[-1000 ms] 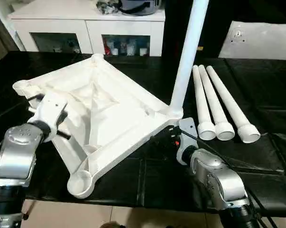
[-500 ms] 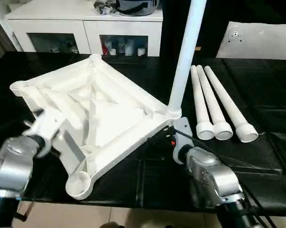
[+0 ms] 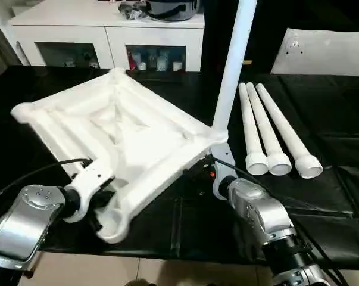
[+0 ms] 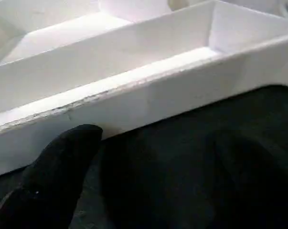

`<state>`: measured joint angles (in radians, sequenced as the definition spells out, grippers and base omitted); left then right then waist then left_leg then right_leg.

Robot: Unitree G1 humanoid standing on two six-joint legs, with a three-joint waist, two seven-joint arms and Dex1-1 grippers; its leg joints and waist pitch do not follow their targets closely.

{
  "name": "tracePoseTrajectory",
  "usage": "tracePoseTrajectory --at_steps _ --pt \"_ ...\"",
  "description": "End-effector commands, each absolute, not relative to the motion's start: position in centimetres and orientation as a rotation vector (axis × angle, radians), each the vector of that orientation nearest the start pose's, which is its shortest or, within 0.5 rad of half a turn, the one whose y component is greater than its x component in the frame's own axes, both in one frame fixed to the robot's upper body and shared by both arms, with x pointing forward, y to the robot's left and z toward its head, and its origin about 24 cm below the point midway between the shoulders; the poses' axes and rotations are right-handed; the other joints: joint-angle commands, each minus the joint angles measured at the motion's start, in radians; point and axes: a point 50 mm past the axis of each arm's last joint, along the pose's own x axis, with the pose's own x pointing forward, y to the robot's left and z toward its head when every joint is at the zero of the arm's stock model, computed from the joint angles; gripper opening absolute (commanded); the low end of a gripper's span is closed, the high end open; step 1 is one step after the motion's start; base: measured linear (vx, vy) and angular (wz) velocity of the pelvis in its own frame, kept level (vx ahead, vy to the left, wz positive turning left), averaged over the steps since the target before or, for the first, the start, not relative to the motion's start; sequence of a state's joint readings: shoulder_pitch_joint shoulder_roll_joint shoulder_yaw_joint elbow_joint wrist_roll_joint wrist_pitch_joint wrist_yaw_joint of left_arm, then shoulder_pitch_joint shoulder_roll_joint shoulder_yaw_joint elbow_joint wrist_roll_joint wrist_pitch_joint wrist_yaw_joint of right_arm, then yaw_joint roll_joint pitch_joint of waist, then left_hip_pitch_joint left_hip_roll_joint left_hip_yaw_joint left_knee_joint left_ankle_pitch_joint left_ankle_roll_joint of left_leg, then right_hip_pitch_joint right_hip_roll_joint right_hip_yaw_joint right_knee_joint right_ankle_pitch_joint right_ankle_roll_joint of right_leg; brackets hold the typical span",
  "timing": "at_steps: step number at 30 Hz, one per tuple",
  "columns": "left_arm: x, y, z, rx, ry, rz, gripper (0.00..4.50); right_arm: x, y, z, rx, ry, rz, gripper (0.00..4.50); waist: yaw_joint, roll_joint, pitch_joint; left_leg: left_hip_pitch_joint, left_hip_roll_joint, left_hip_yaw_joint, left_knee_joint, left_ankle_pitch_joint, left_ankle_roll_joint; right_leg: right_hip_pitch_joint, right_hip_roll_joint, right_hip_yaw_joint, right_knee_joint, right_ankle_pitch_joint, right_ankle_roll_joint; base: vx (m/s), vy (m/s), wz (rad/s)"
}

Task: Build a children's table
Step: Pick table leg

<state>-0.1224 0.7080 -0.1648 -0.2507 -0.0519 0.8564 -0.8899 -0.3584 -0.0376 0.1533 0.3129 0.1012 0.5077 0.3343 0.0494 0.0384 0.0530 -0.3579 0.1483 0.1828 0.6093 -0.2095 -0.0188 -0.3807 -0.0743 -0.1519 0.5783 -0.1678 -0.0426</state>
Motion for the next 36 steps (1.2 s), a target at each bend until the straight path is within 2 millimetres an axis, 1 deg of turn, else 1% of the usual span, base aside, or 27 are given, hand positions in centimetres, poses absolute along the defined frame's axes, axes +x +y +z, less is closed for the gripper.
tracePoseTrajectory --at_steps 1,3,4,5,6,7,8,9,11,13,15,16,17,18,20,21,22,23,25,26,27,28,30,32,34,35,36 --pt "22.5 17.9 6.3 0.345 0.756 -1.035 0.01 30.3 -7.2 2.6 0.022 0.46 0.594 4.5 -0.003 0.007 -0.048 0.014 0.098 -0.062 -0.098 -0.346 -0.051 0.034 -0.118 0.096 -0.08 -0.422 -0.092 0.0 0.0 0.0" --pt "22.6 17.5 6.3 0.339 0.744 -1.058 0.01 30.3 -7.2 2.6 0.022 0.46 0.594 4.5 -0.01 0.006 -0.051 0.012 0.097 -0.06 -0.097 -0.32 -0.05 0.036 -0.117 0.098 -0.076 -0.387 -0.104 0.0 0.0 0.0" --pt "22.7 17.2 6.3 0.336 0.731 -1.068 0.01 30.3 -7.2 2.6 0.02 0.461 0.595 4.5 -0.014 0.005 -0.051 0.011 0.097 -0.06 -0.097 -0.307 -0.047 0.037 -0.116 0.098 -0.074 -0.367 -0.114 0.0 0.0 0.0" --pt "23.2 16.7 6.4 0.338 0.701 -1.073 0.01 30.3 -7.3 2.6 0.018 0.461 0.594 4.5 -0.016 0.005 -0.051 0.01 0.096 -0.058 -0.095 -0.3 -0.043 0.038 -0.116 0.099 -0.073 -0.361 -0.116 0.0 0.0 0.0" --pt "23.3 16.5 6.4 0.339 0.692 -1.073 0.01 30.3 -7.4 2.6 0.018 0.461 0.594 4.5 -0.015 0.004 -0.052 0.011 0.094 -0.055 -0.092 -0.288 -0.038 0.038 -0.117 0.099 -0.075 -0.36 -0.119 0.0 0.0 0.0" --pt "23.6 16.3 6.4 0.353 0.681 -1.069 0.01 30.3 -7.5 2.5 0.015 0.46 0.592 4.5 -0.015 0.003 -0.052 0.009 0.093 -0.055 -0.092 -0.273 -0.029 0.04 -0.117 0.099 -0.076 -0.36 -0.119 0.0 0.0 0.0" --pt "23.7 16.3 6.5 0.356 0.681 -1.068 0.01 30.3 -7.5 2.5 0.014 0.46 0.591 4.5 -0.014 0.002 -0.053 0.01 0.093 -0.054 -0.091 -0.268 -0.027 0.04 -0.117 0.098 -0.076 -0.364 -0.118 0.0 0.0 0.0" --pt "23.9 16.6 6.9 0.367 0.679 -1.061 0.01 30.3 -7.7 2.6 0.014 0.457 0.583 4.5 -0.016 0.009 -0.054 0.007 0.093 -0.054 -0.09 -0.255 -0.021 0.044 -0.116 0.097 -0.076 -0.359 -0.117 0.0 0.0 0.0" --pt "24.0 16.9 7.3 0.378 0.671 -1.065 0.01 30.4 -7.8 2.6 0.013 0.454 0.576 4.5 -0.016 0.005 -0.055 0.009 0.093 -0.054 -0.089 -0.251 -0.017 0.042 -0.115 0.096 -0.077 -0.361 -0.118 0.0 0.0 0.0" --pt "24.2 17.1 7.9 0.367 0.637 -1.071 0.01 30.3 -8.0 2.6 0.013 0.454 0.574 4.5 -0.016 0.005 -0.053 0.011 0.093 -0.053 -0.09 -0.252 -0.013 0.04 -0.111 0.094 -0.078 -0.373 -0.118 0.0 0.0 0.0" --pt "24.5 17.1 8.2 0.352 0.608 -1.065 0.01 30.3 -8.1 2.5 0.009 0.455 0.571 4.5 -0.016 0.007 -0.052 0.014 0.095 -0.053 -0.09 -0.267 -0.021 0.039 -0.111 0.094 -0.08 -0.385 -0.115 0.0 0.0 0.0" --pt "24.5 17.0 8.2 0.347 0.608 -1.067 0.01 30.3 -8.1 2.5 0.009 0.455 0.572 4.5 -0.015 0.008 -0.052 0.016 0.096 -0.054 -0.091 -0.272 -0.024 0.038 -0.11 0.093 -0.079 -0.386 -0.115 0.0 0.0 0.0" --pt "24.5 17.0 8.1 0.343 0.613 -1.072 0.01 30.3 -8.1 2.5 0.009 0.456 0.573 4.5 -0.016 0.004 -0.052 0.015 0.096 -0.053 -0.092 -0.274 -0.024 0.038 -0.109 0.093 -0.079 -0.385 -0.114 0.0 0.0 0.0" --pt "24.5 17.0 8.0 0.338 0.621 -1.078 0.01 30.3 -8.1 2.5 0.009 0.457 0.575 4.5 -0.015 0.007 -0.052 0.016 0.095 -0.054 -0.092 -0.283 -0.027 0.038 -0.11 0.094 -0.078 -0.388 -0.113 0.0 0.0 0.0" --pt "24.3 16.9 7.2 0.386 0.664 -1.097 0.01 30.3 -8.0 2.4 0.011 0.458 0.579 4.5 -0.015 0.005 -0.052 0.016 0.095 -0.055 -0.093 -0.287 -0.028 0.038 -0.11 0.094 -0.079 -0.391 -0.108 0.0 0.0 0.0" --pt "24.3 16.8 6.9 0.389 0.674 -1.101 0.01 30.3 -7.9 2.4 0.012 0.458 0.579 4.5 -0.014 0.005 -0.052 0.014 0.094 -0.055 -0.093 -0.281 -0.028 0.039 -0.111 0.096 -0.078 -0.388 -0.109 0.0 0.0 0.0" --pt "24.2 16.7 6.7 0.393 0.687 -1.105 0.01 30.3 -7.9 2.4 0.012 0.458 0.581 4.5 -0.014 0.008 -0.052 0.014 0.094 -0.055 -0.092 -0.279 -0.028 0.04 -0.113 0.096 -0.078 -0.387 -0.11 0.0 0.0 0.0" --pt "24.1 16.7 6.5 0.397 0.696 -1.109 0.01 30.3 -7.8 2.4 0.013 0.458 0.582 4.5 -0.015 0.006 -0.052 0.015 0.094 -0.054 -0.093 -0.277 -0.027 0.039 -0.111 0.096 -0.078 -0.386 -0.109 0.0 0.0 0.0" --pt "24.1 16.5 6.0 0.423 0.709 -1.128 0.01 30.3 -7.6 2.5 0.013 0.457 0.585 4.5 -0.015 0.006 -0.052 0.014 0.095 -0.055 -0.093 -0.275 -0.027 0.039 -0.111 0.096 -0.077 -0.382 -0.109 0.0 0.0 0.0" --pt "24.2 16.3 5.9 0.416 0.699 -1.13 0.01 30.4 -7.5 2.5 0.014 0.456 0.587 4.5 -0.015 0.007 -0.053 0.014 0.095 -0.055 -0.093 -0.273 -0.027 0.04 -0.111 0.095 -0.076 -0.378 -0.11 0.0 0.0 0.0" --pt "24.3 16.0 5.9 0.402 0.685 -1.135 0.01 30.4 -7.4 2.6 0.015 0.454 0.591 4.5 -0.018 0.002 -0.053 0.014 0.094 -0.053 -0.092 -0.269 -0.027 0.04 -0.111 0.096 -0.079 -0.375 -0.11 0.0 0.0 0.0" --pt "24.5 15.6 6.0 0.384 0.669 -1.146 0.01 30.4 -7.3 2.6 0.016 0.451 0.593 4.5 -0.014 0.005 -0.053 0.016 0.095 -0.054 -0.091 -0.267 -0.028 0.04 -0.113 0.096 -0.078 -0.38 -0.112 0.0 0.0 0.0" --pt "24.7 14.4 6.2 0.335 0.629 -1.183 0.01 30.6 -7.2 2.8 0.015 0.446 0.597 4.5 -0.015 0.002 -0.053 0.016 0.095 -0.053 -0.091 -0.267 -0.028 0.039 -0.112 0.096 -0.079 -0.387 -0.114 0.0 0.0 0.0" --pt "25.0 13.4 6.4 0.308 0.597 -1.202 0.01 30.8 -7.1 3.0 0.012 0.44 0.598 4.5 -0.015 0.003 -0.053 0.016 0.095 -0.053 -0.09 -0.27 -0.029 0.04 -0.115 0.096 -0.081 -0.393 -0.112 0.0 0.0 0.0" --pt "25.3 12.5 6.6 0.281 0.564 -1.221 0.01 31.0 -7.0 3.2 0.015 0.433 0.6 4.5 -0.015 0.001 -0.055 0.012 0.096 -0.053 -0.09 -0.251 -0.027 0.043 -0.115 0.097 -0.078 -0.369 -0.117 0.0 0.0 0.0" --pt "25.3 12.5 6.6 0.281 0.564 -1.221 0.01 31.0 -7.0 3.2 0.015 0.433 0.6 4.5 -0.015 0.0 -0.056 0.012 0.096 -0.053 -0.089 -0.244 -0.026 0.044 -0.115 0.097 -0.076 -0.359 -0.119 0.0 0.0 0.0" --pt "25.7 12.1 6.7 0.277 0.543 -1.215 0.01 31.2 -6.9 3.4 0.014 0.427 0.599 4.5 -0.015 0.0 -0.057 0.012 0.094 -0.05 -0.087 -0.232 -0.019 0.043 -0.114 0.097 -0.077 -0.348 -0.122 0.0 0.0 0.0"
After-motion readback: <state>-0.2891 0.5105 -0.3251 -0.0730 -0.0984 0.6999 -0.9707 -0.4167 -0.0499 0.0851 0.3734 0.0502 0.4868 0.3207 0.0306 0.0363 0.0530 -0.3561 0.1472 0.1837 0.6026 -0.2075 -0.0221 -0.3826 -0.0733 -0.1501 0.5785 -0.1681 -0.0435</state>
